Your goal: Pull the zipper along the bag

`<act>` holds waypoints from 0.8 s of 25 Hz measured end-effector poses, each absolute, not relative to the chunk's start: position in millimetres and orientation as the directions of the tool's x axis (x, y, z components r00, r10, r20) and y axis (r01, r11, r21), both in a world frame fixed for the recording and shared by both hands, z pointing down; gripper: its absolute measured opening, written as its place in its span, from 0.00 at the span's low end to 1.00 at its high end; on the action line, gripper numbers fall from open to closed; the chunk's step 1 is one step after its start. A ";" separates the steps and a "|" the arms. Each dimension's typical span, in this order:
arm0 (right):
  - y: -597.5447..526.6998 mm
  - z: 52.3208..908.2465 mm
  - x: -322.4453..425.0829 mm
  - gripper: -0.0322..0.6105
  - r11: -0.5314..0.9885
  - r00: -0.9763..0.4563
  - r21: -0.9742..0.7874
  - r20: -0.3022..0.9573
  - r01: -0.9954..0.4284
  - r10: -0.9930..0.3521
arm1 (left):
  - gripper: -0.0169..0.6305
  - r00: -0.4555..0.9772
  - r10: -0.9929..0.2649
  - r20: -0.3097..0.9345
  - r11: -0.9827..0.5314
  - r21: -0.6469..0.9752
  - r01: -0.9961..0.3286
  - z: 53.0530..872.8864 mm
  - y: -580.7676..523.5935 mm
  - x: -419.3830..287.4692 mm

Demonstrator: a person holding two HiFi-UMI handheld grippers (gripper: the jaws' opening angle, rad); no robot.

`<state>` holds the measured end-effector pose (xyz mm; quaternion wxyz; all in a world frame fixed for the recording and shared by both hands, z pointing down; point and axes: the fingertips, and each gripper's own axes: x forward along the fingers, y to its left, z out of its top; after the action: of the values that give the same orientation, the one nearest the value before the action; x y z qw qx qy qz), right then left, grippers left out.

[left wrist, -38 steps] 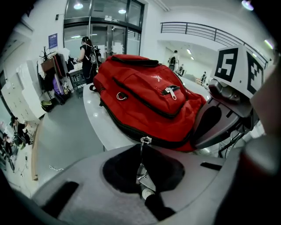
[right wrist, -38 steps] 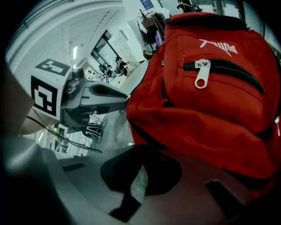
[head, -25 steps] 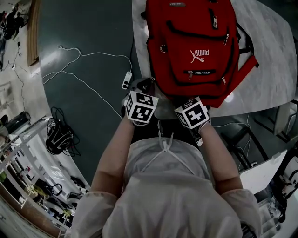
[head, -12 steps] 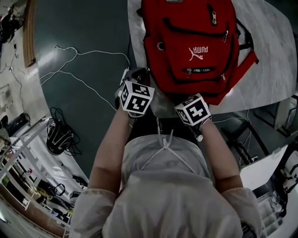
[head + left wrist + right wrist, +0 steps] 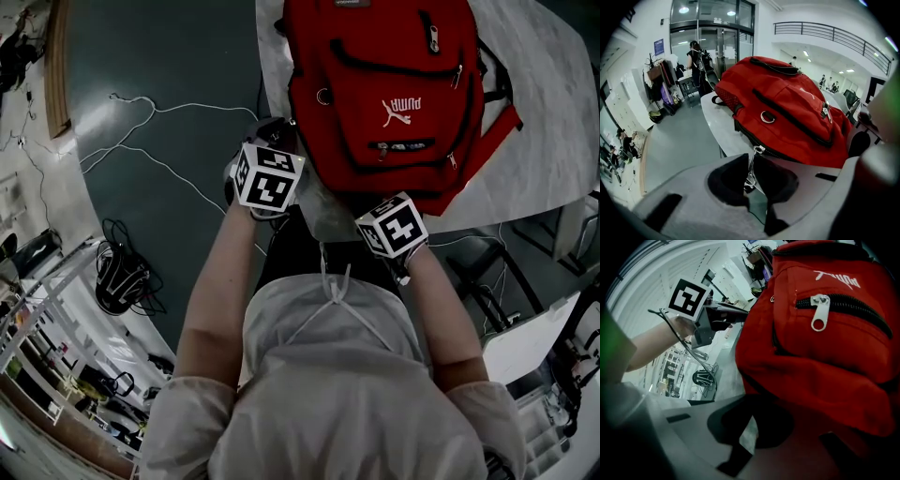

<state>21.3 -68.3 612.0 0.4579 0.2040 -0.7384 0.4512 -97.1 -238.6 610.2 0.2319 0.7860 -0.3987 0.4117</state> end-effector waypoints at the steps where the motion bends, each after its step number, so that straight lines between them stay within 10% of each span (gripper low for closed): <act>1: -68.1 611.9 21.1 0.09 0.505 -0.499 -0.484 0.859 -0.715 0.116 | 0.09 0.343 -0.438 0.831 -0.577 0.033 -0.816 608.9 -242.2 -97.5; 20: -69.3 612.7 19.7 0.09 0.476 -0.502 -0.507 0.852 -0.718 0.150 | 0.09 0.331 -0.434 0.838 -0.641 -0.029 -0.767 605.1 -303.3 -99.5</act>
<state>19.7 -69.3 612.7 0.4591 0.1957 -0.7262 0.4728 -99.5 -303.3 605.1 0.1905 0.7932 -0.3787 0.4372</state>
